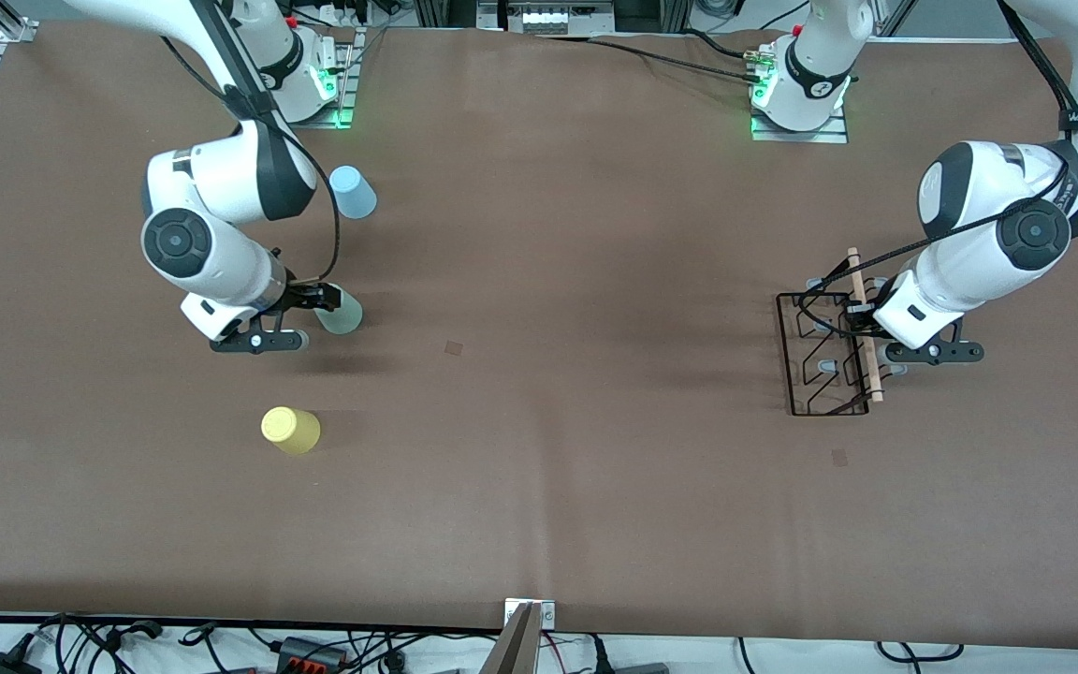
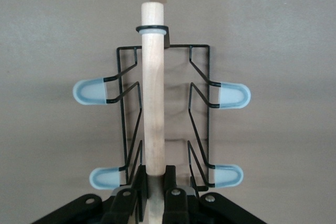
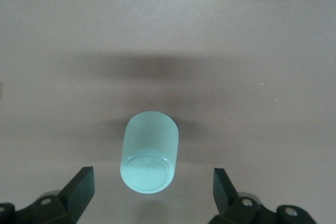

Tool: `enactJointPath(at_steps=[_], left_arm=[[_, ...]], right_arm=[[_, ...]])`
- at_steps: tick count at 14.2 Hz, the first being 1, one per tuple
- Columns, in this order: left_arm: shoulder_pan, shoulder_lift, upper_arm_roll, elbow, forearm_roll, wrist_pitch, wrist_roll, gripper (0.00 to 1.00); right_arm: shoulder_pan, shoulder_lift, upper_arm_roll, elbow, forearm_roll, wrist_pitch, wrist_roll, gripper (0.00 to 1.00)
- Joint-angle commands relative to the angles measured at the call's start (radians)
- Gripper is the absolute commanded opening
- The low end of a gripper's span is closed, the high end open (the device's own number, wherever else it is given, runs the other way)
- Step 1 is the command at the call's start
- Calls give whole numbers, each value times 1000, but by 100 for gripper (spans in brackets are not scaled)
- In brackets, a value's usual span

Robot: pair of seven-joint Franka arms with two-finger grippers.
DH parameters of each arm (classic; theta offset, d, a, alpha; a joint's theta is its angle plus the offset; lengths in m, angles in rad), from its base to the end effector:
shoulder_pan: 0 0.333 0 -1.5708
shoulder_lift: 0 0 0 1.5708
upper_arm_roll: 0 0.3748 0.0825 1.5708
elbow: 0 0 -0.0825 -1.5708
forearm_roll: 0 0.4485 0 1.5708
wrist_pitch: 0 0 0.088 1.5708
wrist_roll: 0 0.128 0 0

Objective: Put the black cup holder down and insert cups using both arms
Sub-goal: 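Grasp the holder's wooden dowel with the left gripper while the right gripper descends, then place the holder with the left gripper while the right gripper grasps the cup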

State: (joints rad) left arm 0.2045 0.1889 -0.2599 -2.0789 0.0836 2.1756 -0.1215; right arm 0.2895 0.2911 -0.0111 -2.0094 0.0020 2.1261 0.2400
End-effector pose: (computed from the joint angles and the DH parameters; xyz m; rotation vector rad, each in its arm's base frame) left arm 0.6237 -0.0274 0.3292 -3.1131 -0.0280 0.1289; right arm 0.6156 0.1763 0.2895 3.0839 0.0577 -0.2600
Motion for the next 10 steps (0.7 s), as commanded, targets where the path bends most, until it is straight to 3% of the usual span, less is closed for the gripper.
enactJointPath(at_steps=[1, 4, 8, 10], left_arm=[[-10, -29, -66, 32, 16, -75, -43, 1], [-14, -22, -198, 146, 13, -225, -177, 1], [-36, 75, -413, 259, 1, -244, -344, 1], [-120, 177, -429, 360, 1, -246, -464, 1]], right_arm=[[11, 11, -4, -5, 3, 15, 27, 100], [8, 26, -3, -9, 13, 12, 28, 100], [10, 49, -1, -9, 42, 14, 30, 100], [11, 68, -1, -8, 113, 15, 30, 100]])
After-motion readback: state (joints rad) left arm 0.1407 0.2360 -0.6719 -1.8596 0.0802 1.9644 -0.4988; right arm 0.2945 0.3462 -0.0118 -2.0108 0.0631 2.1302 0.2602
